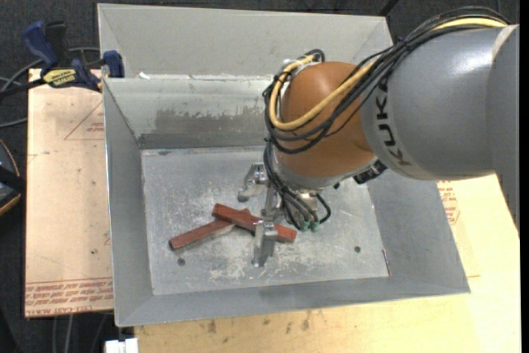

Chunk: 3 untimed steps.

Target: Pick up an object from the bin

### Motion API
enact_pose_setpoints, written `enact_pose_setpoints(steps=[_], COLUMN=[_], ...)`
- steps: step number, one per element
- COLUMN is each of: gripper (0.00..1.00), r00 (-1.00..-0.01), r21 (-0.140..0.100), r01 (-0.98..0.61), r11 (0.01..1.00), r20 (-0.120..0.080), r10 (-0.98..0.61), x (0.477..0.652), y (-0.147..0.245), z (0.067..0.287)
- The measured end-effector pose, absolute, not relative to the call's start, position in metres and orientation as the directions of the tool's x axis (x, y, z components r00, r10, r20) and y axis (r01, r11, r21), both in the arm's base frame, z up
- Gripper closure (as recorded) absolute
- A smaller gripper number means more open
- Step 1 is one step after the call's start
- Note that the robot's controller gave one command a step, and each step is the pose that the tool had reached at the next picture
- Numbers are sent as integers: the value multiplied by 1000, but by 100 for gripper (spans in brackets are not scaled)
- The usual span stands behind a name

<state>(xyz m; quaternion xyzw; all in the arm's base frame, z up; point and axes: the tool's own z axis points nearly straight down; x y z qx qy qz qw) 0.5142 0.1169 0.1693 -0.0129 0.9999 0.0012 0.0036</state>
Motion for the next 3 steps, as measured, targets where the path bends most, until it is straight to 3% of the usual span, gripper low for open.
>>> enact_pose_setpoints(steps=[1,2,3], gripper=[100,100,100], r00=[-1000,-1000,-1000], r21=[6,6,1], r01=[-6,-5,7], r11=[1000,1000,1000], r20=[-24,-23,-1], r10=[-5,-5,7], x=[545,545,541], y=[120,120,116], z=[77,77,203])
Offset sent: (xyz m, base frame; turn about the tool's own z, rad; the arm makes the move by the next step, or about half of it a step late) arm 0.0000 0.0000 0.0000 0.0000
